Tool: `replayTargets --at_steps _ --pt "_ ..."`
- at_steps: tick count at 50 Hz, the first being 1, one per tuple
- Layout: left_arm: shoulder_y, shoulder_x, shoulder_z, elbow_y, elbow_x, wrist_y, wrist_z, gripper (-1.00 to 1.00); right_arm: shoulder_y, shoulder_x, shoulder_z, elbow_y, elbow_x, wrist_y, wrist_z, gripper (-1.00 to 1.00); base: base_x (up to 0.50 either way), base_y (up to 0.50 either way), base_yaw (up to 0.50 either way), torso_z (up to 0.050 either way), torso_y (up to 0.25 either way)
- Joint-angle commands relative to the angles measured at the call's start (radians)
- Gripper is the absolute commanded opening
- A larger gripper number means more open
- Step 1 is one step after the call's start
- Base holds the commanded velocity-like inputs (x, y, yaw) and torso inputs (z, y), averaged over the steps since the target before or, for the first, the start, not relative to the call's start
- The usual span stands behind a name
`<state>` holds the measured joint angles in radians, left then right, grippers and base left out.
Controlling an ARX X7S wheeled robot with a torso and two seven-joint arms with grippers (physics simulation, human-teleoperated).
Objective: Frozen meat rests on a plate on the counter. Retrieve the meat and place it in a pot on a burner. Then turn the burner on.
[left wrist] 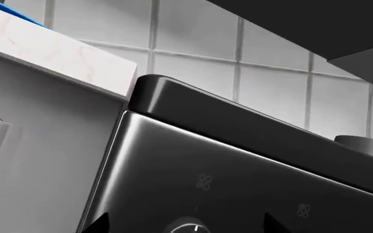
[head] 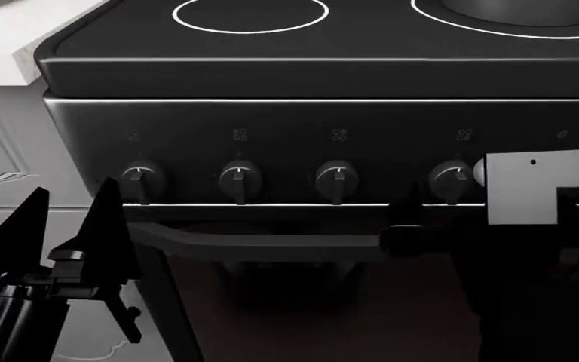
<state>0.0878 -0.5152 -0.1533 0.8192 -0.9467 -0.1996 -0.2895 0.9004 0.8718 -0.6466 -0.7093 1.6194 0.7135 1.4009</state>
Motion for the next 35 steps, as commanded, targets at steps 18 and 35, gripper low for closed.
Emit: replayTargets --at_steps 18,35 --pt "-0.002 -0.002 0.012 -0.011 0.004 0.004 0.0 1.0 -0.006 0.002 -0.004 0.013 -0.017 -0.004 -0.017 1.0 0.0 0.0 0.0 0.0 0.0" --pt "-0.001 -0.004 0.013 -0.013 0.004 0.009 0.0 1.0 -0.003 -0.005 -0.006 0.014 -0.022 -0.007 -0.005 -1.0 0.0 0.0 0.0 0.0 0.0"
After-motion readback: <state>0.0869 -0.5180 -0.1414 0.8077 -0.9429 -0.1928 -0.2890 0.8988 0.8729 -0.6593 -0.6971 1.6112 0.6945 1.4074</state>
